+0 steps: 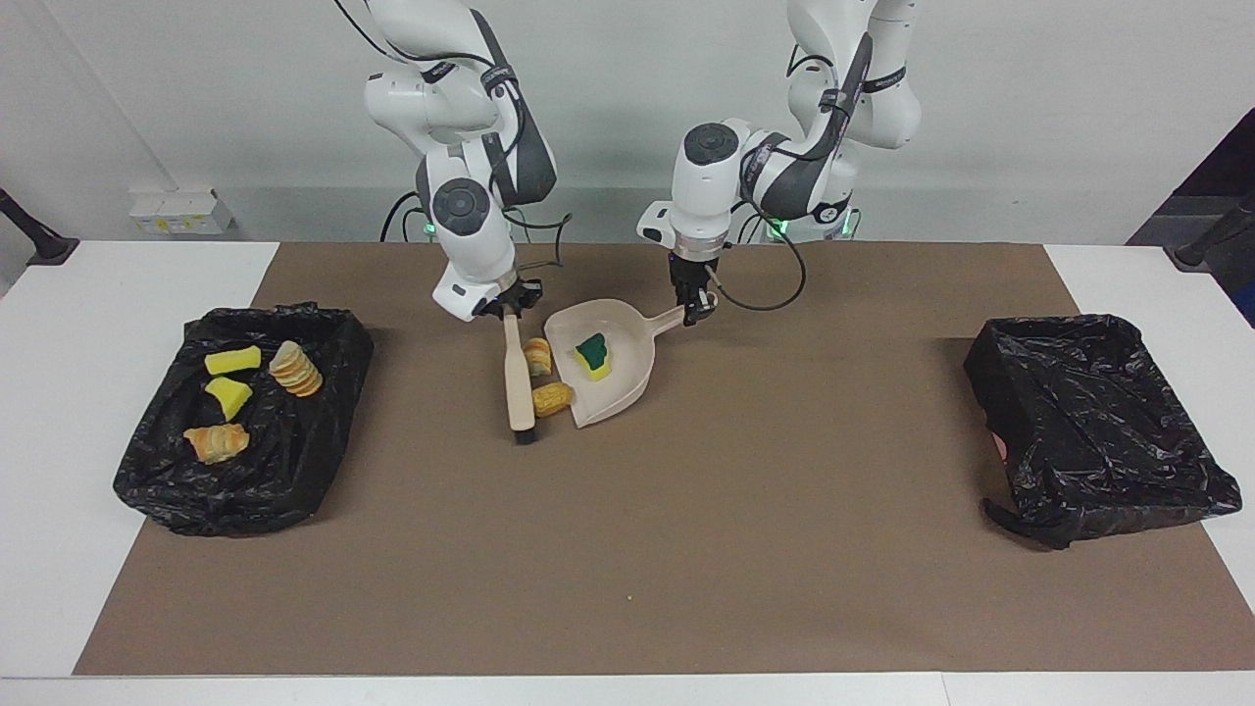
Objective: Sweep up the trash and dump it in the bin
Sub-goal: 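Brush the last roll into the dustpan with the right gripper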
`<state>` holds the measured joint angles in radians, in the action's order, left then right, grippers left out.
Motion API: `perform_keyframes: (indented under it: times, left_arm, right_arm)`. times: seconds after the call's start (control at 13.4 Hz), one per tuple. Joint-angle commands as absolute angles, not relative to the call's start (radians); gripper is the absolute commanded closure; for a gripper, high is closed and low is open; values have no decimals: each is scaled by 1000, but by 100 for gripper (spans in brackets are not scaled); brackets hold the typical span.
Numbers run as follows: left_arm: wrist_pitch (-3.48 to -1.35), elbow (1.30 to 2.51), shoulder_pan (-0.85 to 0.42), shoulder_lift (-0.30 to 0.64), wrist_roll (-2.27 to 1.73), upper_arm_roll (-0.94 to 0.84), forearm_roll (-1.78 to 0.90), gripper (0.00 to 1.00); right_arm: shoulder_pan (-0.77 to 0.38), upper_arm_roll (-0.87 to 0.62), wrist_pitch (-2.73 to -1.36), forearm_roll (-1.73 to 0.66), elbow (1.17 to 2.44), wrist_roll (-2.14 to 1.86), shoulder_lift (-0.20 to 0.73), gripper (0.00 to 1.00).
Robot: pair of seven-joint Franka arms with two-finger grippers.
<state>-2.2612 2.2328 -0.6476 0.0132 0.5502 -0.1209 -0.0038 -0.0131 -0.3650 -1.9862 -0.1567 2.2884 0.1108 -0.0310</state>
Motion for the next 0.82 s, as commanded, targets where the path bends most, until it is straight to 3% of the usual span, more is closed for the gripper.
perform_keyframes:
  times: [0.0,0.37,0.75]
  left_arm:
    - [-2281,2246,-672,8,534,-101,-14,100]
    - [-2269,2241,-670,8,535,-100,-12,100]
    - [-2228,2224,-672,6,653,-101,-6,100]
  right_arm:
    - [-76,-370,-1961,-235,2270,86,-35,100]
    - [-126,-367,-1942,-339,2250,114,-57,100]
    - [1,-357,-1804,-331,2288,101,-175,100]
